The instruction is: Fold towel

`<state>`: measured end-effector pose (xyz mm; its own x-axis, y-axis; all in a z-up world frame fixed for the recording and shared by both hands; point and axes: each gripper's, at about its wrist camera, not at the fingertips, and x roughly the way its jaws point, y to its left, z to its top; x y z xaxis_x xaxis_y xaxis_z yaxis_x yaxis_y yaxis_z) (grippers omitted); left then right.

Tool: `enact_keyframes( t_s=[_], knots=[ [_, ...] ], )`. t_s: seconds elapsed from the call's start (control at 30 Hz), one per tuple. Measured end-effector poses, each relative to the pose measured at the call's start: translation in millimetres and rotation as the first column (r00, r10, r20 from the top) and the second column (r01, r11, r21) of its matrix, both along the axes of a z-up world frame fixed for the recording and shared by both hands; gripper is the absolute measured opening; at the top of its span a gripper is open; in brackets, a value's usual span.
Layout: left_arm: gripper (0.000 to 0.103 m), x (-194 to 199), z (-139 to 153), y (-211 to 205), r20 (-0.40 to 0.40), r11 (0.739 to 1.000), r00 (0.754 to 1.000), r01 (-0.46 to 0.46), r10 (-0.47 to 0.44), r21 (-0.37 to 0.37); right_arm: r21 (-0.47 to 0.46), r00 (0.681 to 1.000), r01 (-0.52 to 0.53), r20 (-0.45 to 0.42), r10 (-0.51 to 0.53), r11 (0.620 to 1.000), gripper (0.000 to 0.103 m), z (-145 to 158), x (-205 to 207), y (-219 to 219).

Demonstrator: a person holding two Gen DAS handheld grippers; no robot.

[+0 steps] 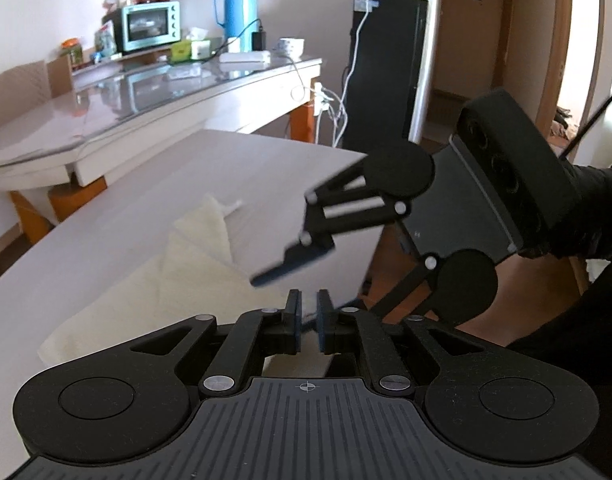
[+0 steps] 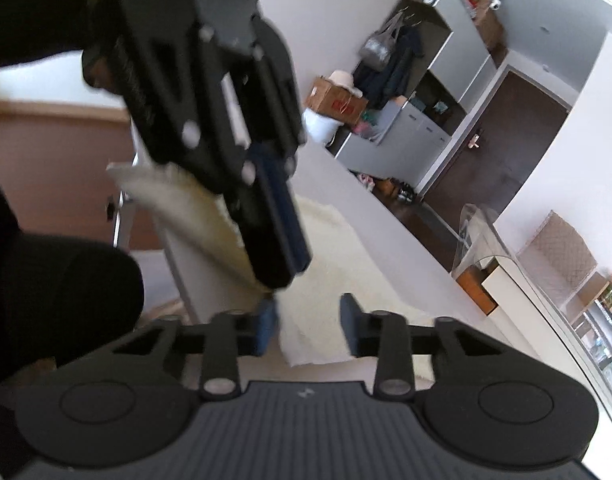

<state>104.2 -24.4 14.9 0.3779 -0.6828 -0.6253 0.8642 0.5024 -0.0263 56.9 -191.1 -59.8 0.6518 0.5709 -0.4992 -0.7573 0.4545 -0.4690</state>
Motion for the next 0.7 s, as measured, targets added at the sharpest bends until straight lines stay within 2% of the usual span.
enact_keyframes(
  t_s=[0.03, 0.07, 0.1, 0.13, 0.2, 0.3, 0.37, 0.5, 0.6, 0.63, 0.7],
  knots=[
    [0.023, 1.7, 1.1, 5.6, 0.006, 1.0, 1.0, -0.027, 0.027, -0.001, 0.0, 1.0, 0.003, -0.003, -0.003, 1.0, 0.004, 0.1, -0.4, 0.3],
    [0.029, 3.0, 2.7, 9.1, 0.009, 0.999, 0.999, -0.043, 0.043, -0.001, 0.0, 1.0, 0.007, -0.007, -0.007, 1.0, 0.004, 0.2, -0.8, 0.5],
    [0.04, 7.4, 3.3, 16.3, 0.017, 0.996, 0.996, -0.089, 0.089, -0.003, -0.001, 1.0, 0.009, -0.009, -0.009, 1.0, 0.004, 0.4, -1.4, 0.8],
    [0.042, 12.7, 2.7, 23.2, 0.022, 0.991, 0.991, -0.134, 0.134, -0.005, -0.002, 1.0, 0.01, -0.012, -0.011, 1.0, 0.004, 0.6, -2.1, 1.2],
    [0.044, 25.5, -0.3, 35.2, 0.033, 0.973, 0.972, -0.231, 0.231, 0.005, -0.004, 0.999, 0.01, -0.035, -0.01, 1.0, 0.004, 1.5, -3.8, 1.4],
    [0.044, 53.0, -10.8, 51.5, 0.047, 0.915, 0.916, -0.4, 0.398, 0.051, 0.005, 0.998, 0.009, -0.057, -0.008, 1.0, 0.004, 3.4, -9.2, -3.0],
    [0.044, 70.0, -19.8, 53.3, 0.055, 0.886, 0.891, -0.455, 0.452, 0.09, 0.012, 0.998, 0.014, -0.068, -0.013, 1.0, 0.004, 6.2, -13.2, -6.8],
    [0.044, 101.7, -40.2, 49.7, 0.106, 0.83, 0.846, -0.534, 0.523, 0.163, 0.025, 0.994, 0.05, -0.097, -0.047, 0.998, 0.004, 8.7, -18.3, -15.7],
    [0.045, 110.5, -47.3, 48.4, 0.134, 0.821, 0.842, -0.539, 0.522, 0.19, 0.031, 0.99, 0.08, -0.12, -0.076, 0.996, 0.004, 7.0, -18.8, -23.5],
    [0.048, 112.4, -47.6, 48.9, 0.138, 0.819, 0.84, -0.542, 0.525, 0.189, 0.033, 0.989, 0.088, -0.125, -0.083, 0.996, 0.004, 6.6, -18.5, -25.2],
    [0.05, 118.2, -48.1, 50.9, 0.158, 0.805, 0.828, -0.56, 0.538, 0.194, 0.036, 0.986, 0.104, -0.131, -0.099, 0.994, 0.004, 5.2, -14.7, -27.6]
  ],
)
